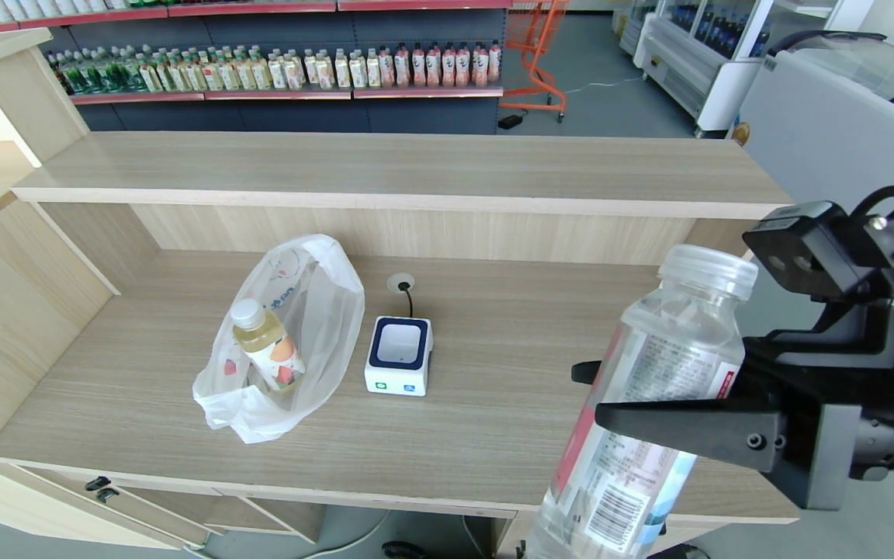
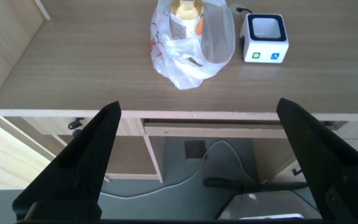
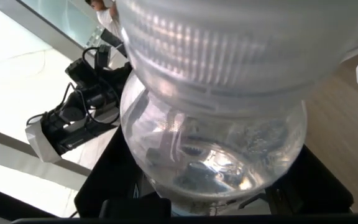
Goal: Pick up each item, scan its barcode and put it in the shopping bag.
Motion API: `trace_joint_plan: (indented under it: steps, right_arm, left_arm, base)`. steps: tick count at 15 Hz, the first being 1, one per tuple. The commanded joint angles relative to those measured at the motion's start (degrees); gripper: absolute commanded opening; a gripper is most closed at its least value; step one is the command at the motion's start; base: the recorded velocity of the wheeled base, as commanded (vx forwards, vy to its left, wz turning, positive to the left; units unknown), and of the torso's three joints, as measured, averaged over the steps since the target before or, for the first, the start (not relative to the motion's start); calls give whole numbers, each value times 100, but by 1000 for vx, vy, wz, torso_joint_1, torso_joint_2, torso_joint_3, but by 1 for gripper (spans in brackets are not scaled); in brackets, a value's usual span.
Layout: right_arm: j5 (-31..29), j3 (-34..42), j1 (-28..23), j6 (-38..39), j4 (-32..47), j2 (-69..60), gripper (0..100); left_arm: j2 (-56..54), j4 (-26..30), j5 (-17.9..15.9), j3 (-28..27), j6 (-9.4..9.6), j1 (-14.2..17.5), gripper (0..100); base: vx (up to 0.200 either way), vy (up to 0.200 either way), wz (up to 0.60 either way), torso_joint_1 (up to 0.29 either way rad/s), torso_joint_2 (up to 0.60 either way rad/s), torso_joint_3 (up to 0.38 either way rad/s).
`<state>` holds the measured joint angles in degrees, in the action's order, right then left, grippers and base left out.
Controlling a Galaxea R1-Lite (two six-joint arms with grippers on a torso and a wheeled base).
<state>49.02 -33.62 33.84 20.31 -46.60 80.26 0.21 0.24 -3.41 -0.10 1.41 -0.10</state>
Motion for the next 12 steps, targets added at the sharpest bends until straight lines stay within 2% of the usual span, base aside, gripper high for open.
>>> trace_joint_plan:
  steps: [1, 6, 7, 10, 12]
  right_arm:
    - [2, 5, -9, -1, -7, -19, 0]
    - [-50, -39, -123, -115, -7, -116, 0]
    - [-41, -48, -343, -563, 20, -134, 0]
    - [-50, 119, -1618, -2716, 213, -266, 0]
    - [-59, 128, -2250, -3780, 354, -318, 0]
  left_arm:
    - [-3, 2, -1, 1, -1, 1, 100]
    - [-3, 2, -1, 1, -1, 1, 100]
    - [-3, 2, -1, 1, -1, 1, 100]
    - [-3, 2, -1, 1, -1, 1, 100]
    - [-12, 2, -1, 1, -1, 1, 100]
  base:
    - [0, 0, 0, 0, 0, 0]
    - [0, 0, 0, 0, 0, 0]
    - [0, 0, 0, 0, 0, 0]
    - [0, 0, 0, 0, 0, 0]
    - [0, 0, 0, 0, 0, 0]
